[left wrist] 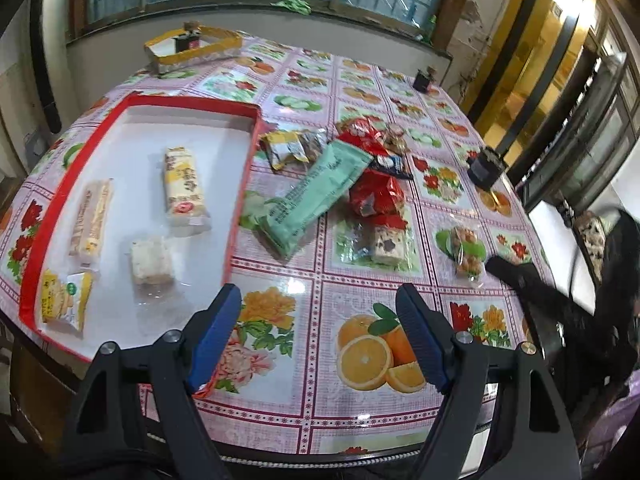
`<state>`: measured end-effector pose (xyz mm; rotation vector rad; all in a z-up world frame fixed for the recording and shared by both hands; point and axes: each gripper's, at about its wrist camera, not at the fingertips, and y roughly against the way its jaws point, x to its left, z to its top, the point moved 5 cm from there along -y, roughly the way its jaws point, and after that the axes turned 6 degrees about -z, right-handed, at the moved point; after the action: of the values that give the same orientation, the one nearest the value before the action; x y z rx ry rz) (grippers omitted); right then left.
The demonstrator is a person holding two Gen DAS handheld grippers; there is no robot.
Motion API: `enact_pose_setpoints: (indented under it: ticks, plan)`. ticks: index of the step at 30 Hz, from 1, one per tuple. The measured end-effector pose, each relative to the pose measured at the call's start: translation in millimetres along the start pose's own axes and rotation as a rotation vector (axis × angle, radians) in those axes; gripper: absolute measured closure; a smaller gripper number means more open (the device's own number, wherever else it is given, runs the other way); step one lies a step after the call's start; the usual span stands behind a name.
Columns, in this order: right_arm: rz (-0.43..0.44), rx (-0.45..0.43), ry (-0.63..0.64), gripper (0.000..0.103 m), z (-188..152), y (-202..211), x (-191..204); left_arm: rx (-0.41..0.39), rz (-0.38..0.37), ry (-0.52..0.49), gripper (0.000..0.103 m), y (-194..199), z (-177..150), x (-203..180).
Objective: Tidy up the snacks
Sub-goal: 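Move both grippers back to the snack pile, then grasp a white rice cake pack with the left gripper while the right gripper grasps a clear fried-snack bag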
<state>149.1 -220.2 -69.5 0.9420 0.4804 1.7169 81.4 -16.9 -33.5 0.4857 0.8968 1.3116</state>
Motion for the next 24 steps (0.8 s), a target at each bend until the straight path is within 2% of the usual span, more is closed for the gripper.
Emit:
enact_pose_setpoints:
  ticks: [5, 8, 9, 12, 13, 14, 16, 21, 24]
  plan:
    - [-0.135, 0.046, -0.048, 0.04, 17, -36, -18, 0.029, -0.01, -0.035, 0.023, -13, 3, -9]
    - [-0.162, 0.074, -0.062, 0.046, 18, -51, -21, 0.061, -0.026, -0.069, 0.023, -25, 7, -18]
    - [-0.182, 0.06, -0.043, 0.046, 20, -52, -19, 0.07, -0.034, -0.086, 0.023, -30, 8, -21]
    - [-0.257, 0.043, 0.009, 0.058, 19, -57, -12, 0.108, -0.031, -0.138, 0.023, -53, 12, -33]
    - [-0.287, 0.037, 0.033, 0.067, 18, -58, -10, 0.122, -0.043, -0.15, 0.023, -61, 13, -38]
    - [-0.299, 0.033, 0.045, 0.068, 17, -58, -8, 0.14, -0.049, -0.161, 0.023, -70, 15, -41]
    - [-0.302, 0.027, 0.061, 0.07, 14, -55, -7, 0.156, -0.062, -0.174, 0.023, -84, 21, -46]
    - [-0.238, 0.013, 0.041, 0.07, 14, -49, -7, 0.196, -0.075, -0.184, 0.023, -118, 32, -50]
    - [-0.216, -0.008, 0.022, 0.07, 16, -46, -7, 0.247, -0.141, -0.159, 0.024, -125, 28, -50]
